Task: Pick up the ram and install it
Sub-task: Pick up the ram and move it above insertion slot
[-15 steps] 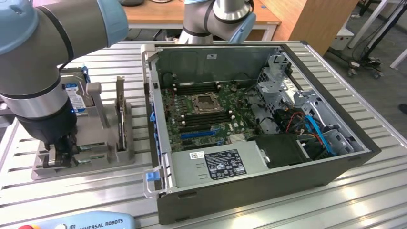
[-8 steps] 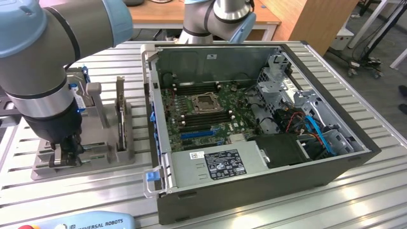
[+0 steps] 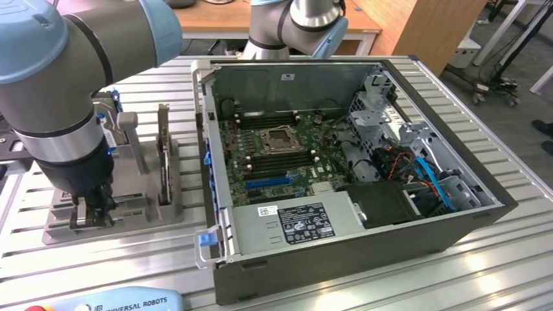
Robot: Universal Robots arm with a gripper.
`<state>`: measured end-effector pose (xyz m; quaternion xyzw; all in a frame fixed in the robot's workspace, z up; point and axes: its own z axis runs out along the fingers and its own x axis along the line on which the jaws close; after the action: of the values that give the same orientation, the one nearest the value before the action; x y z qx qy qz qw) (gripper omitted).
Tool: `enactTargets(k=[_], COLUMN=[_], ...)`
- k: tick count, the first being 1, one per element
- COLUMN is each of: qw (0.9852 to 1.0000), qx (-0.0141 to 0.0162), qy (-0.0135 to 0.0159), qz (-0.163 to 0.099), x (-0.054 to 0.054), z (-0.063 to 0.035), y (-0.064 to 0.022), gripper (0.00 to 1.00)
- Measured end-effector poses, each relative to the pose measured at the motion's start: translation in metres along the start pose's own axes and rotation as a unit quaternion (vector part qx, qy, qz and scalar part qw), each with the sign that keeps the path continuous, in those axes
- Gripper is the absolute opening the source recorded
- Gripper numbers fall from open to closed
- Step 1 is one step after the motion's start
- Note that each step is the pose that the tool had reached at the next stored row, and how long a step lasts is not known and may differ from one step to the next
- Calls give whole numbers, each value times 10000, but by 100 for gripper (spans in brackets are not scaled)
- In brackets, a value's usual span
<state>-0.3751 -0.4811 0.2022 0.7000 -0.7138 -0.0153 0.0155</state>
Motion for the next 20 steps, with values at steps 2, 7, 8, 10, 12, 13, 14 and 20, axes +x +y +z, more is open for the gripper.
enactTargets(k=[2, 7, 8, 10, 12, 13, 14, 20], qw=[10000, 10000, 10000, 10000, 10000, 10000, 10000, 10000], qx=[-1, 0, 0, 0, 0, 0, 0, 1], qy=[1, 0, 0, 0, 0, 0, 0, -1], qz=[0, 0, 0, 0, 0, 0, 0, 0], x=[0, 0, 0, 0, 0, 0, 0, 0], z=[5, 6, 6, 6, 6, 6, 6, 8], y=[0, 0, 0, 0, 0, 0, 0, -3], gripper=[38, 38, 38, 38, 38, 37, 37, 30])
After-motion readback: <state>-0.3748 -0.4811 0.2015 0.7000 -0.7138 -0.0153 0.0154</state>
